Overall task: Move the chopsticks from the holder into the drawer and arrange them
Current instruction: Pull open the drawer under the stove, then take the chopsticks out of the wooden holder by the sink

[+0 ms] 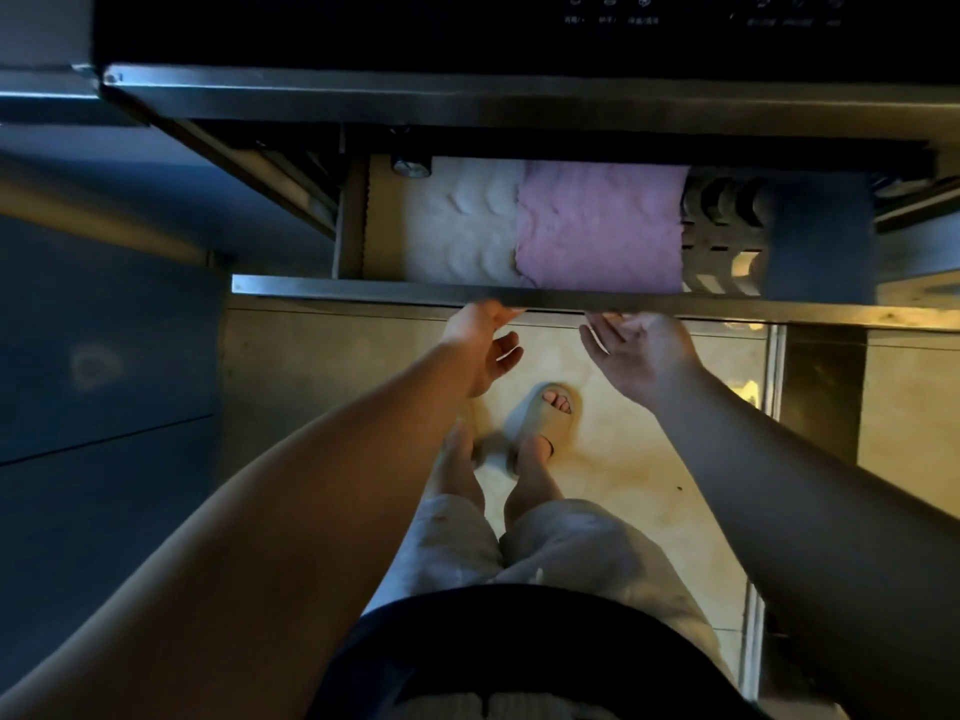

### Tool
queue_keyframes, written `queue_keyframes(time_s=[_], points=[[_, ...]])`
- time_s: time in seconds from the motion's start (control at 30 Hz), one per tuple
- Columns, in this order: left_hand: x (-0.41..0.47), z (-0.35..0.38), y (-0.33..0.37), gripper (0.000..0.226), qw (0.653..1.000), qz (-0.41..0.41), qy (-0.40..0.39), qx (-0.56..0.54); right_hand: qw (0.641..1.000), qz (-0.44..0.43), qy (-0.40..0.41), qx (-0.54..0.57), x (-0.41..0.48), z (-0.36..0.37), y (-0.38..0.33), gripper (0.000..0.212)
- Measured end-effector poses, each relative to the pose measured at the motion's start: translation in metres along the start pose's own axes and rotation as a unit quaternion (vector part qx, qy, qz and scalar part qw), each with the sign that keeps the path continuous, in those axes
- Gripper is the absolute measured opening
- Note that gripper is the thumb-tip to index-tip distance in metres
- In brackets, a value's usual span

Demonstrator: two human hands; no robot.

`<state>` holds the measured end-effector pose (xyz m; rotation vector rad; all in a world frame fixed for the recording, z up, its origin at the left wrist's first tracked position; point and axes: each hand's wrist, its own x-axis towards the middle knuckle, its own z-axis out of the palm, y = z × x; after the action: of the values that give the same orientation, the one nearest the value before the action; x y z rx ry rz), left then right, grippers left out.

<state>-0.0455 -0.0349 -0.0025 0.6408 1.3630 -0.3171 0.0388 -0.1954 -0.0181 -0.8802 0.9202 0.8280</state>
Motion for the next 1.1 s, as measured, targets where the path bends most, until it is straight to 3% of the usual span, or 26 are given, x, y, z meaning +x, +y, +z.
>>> queue_keyframes(time_s=[0.3,0.4,0.53,0.6,0.7,0.8,0.93,1.1], points=[[-0.02,-0.03,-0.048,0.029,0.999,-0.04,-0.015,-0.005,0.998,0.045,0.031,-0.03,-0.035,-0.035,0.025,0.024],[-0.026,-0.038,-0.063,0.015,0.998,-0.05,-0.025,-0.014,0.996,0.059,0.045,-0.039,-0.045,-0.046,0.033,0.024],[-0.032,-0.044,-0.08,0.026,0.997,-0.058,-0.015,-0.041,0.995,0.072,0.059,-0.042,-0.056,-0.058,0.041,0.026],[-0.034,-0.044,-0.079,0.022,0.997,-0.057,-0.025,-0.043,0.994,0.073,0.061,-0.047,-0.057,-0.058,0.038,0.028],[-0.039,-0.045,-0.072,0.011,0.998,-0.051,-0.032,-0.028,0.991,0.092,0.07,-0.066,-0.059,-0.055,0.03,0.029],[-0.047,-0.047,-0.065,0.018,0.997,-0.065,-0.025,0.036,0.979,0.135,0.058,-0.144,-0.069,-0.055,0.022,0.025],[-0.074,-0.057,-0.061,0.023,0.964,-0.013,0.035,0.264,0.909,0.176,0.026,-0.376,-0.093,-0.047,0.016,0.02],[-0.106,-0.087,-0.066,0.031,0.903,0.136,0.08,0.399,0.767,0.026,-0.059,-0.638,-0.121,-0.014,0.026,0.01]])
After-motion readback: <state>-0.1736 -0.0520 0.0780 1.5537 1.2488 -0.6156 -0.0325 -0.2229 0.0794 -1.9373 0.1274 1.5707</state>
